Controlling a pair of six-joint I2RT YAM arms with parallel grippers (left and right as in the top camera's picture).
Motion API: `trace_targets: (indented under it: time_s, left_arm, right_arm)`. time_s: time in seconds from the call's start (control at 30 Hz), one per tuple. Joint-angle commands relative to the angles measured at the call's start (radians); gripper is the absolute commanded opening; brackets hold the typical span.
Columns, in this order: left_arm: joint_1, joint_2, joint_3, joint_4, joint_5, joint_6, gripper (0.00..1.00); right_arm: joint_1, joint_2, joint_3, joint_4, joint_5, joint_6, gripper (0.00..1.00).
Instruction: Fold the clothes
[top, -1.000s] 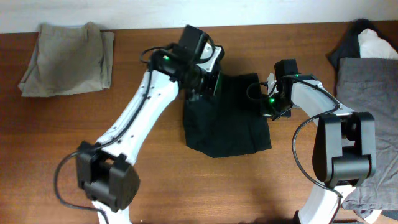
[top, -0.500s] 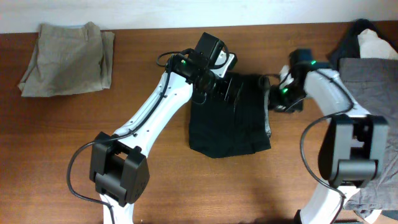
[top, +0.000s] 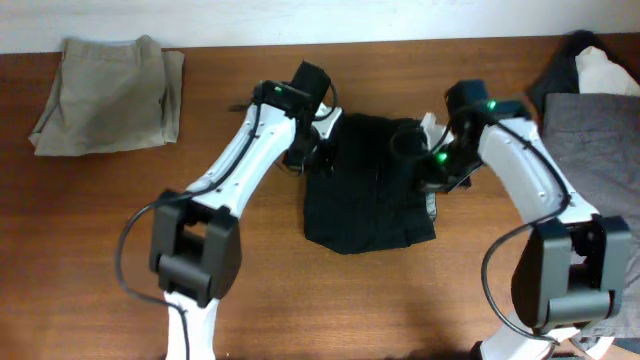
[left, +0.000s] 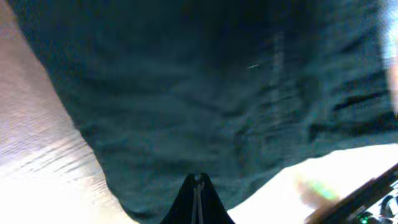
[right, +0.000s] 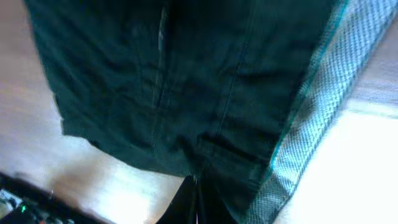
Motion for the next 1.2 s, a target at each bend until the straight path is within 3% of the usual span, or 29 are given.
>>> trace_targets:
  time_s: [0.0, 0.2, 0.27, 0.33, 0.43, 0.53, 0.57, 0.6, 0.67, 0.77, 0.8, 0.83, 0.87, 1.0, 1.17]
  left_arm:
    - [0.000, 0.080, 0.006, -0.072, 0.080, 0.047, 0.01]
    - [0.003, 0.129, 0.006, -0.195, 0.047, 0.140, 0.01]
    - [0.004, 0.129, 0.006, -0.237, -0.034, 0.140, 0.01]
    - [0.005, 0.128, 0.006, -0.270, -0.114, 0.130, 0.01]
    - [0.012, 0.123, 0.008, -0.269, -0.114, 0.075, 0.01]
    - [0.013, 0.081, 0.045, -0.253, -0.114, 0.072, 0.01]
    - [0.013, 0.057, 0.077, -0.233, -0.114, 0.073, 0.01]
    - [0.013, 0.037, 0.099, -0.207, -0.114, 0.075, 0.01]
    - [0.013, -0.001, 0.129, -0.079, -0.113, 0.076, 0.01]
    - [0.014, 0.010, 0.134, 0.119, -0.082, 0.076, 0.07]
    - [0.014, 0.021, 0.134, 0.155, -0.083, 0.076, 0.06]
    - [0.014, 0.039, 0.134, 0.204, -0.083, 0.077, 0.06]
    - [0.013, 0.054, 0.134, 0.241, -0.083, 0.076, 0.06]
    - [0.016, 0.132, 0.134, 0.308, -0.083, 0.077, 0.06]
    - [0.025, 0.235, 0.134, 0.358, -0.084, 0.076, 0.06]
  right_arm:
    - [-0.004, -0.005, -0.132, 0.076, -0.033, 0.033, 0.04]
    - [-0.004, -0.004, -0.285, 0.189, 0.031, 0.073, 0.04]
    - [-0.004, -0.005, -0.303, 0.175, 0.183, 0.151, 0.04]
    - [-0.004, -0.005, -0.296, 0.176, 0.201, 0.173, 0.04]
    - [-0.004, -0.006, -0.223, 0.148, 0.201, 0.177, 0.04]
    - [-0.004, -0.009, -0.034, 0.041, 0.201, 0.166, 0.04]
    - [-0.004, -0.009, 0.053, 0.009, 0.200, 0.164, 0.18]
    - [-0.004, -0.009, 0.088, 0.008, 0.193, 0.162, 0.43]
    - [-0.003, -0.008, 0.171, 0.057, 0.186, 0.161, 0.80]
    - [-0.003, 0.005, 0.177, 0.217, 0.176, 0.161, 0.60]
    - [-0.003, 0.014, 0.177, 0.249, 0.162, 0.161, 0.49]
    - [-0.003, 0.046, 0.177, 0.311, 0.129, 0.161, 0.25]
    - [-0.003, 0.064, 0.177, 0.338, 0.109, 0.161, 0.16]
    - [-0.003, 0.158, 0.177, 0.373, 0.066, 0.162, 0.09]
    - [-0.003, 0.257, 0.176, 0.400, 0.103, 0.165, 0.14]
